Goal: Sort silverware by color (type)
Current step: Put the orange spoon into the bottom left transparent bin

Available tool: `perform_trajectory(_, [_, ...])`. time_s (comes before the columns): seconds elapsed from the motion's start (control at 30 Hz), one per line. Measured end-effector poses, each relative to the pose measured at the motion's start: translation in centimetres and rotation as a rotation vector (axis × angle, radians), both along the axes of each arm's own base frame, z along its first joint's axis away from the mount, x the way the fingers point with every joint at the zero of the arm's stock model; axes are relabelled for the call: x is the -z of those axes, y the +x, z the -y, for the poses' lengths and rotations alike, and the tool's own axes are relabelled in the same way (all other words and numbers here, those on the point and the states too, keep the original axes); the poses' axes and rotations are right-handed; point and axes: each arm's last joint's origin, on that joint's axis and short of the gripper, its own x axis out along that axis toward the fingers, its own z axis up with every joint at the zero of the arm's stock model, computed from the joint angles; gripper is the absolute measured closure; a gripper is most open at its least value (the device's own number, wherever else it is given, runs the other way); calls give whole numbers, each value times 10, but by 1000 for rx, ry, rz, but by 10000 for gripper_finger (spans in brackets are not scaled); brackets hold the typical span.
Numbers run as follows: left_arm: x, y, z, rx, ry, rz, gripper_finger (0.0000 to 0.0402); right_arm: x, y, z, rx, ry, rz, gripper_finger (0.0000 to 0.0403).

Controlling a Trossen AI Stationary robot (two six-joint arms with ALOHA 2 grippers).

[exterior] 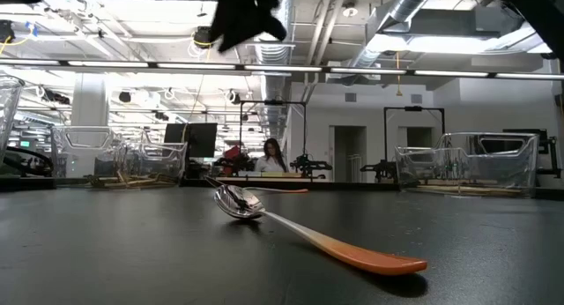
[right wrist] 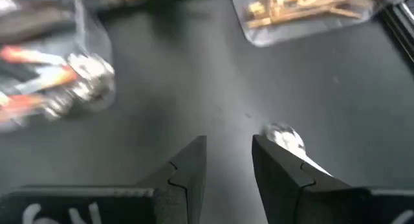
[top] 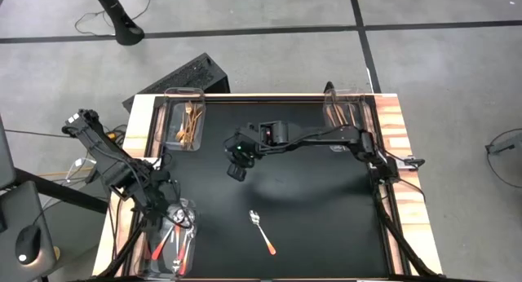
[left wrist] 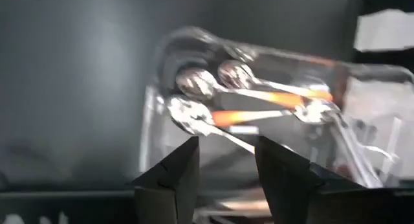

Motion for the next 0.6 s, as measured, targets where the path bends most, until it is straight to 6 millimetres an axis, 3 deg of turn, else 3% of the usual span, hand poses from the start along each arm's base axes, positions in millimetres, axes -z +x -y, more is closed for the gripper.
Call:
perform_trajectory(0.27, [-1,7,-8,-139,192,178,263,39,-1,52,-172,-96,-135,257])
perform_trajectory(0.6, [-4,27,-36,-432,300,289,262,87,-7,123,-324,-109,-92,257])
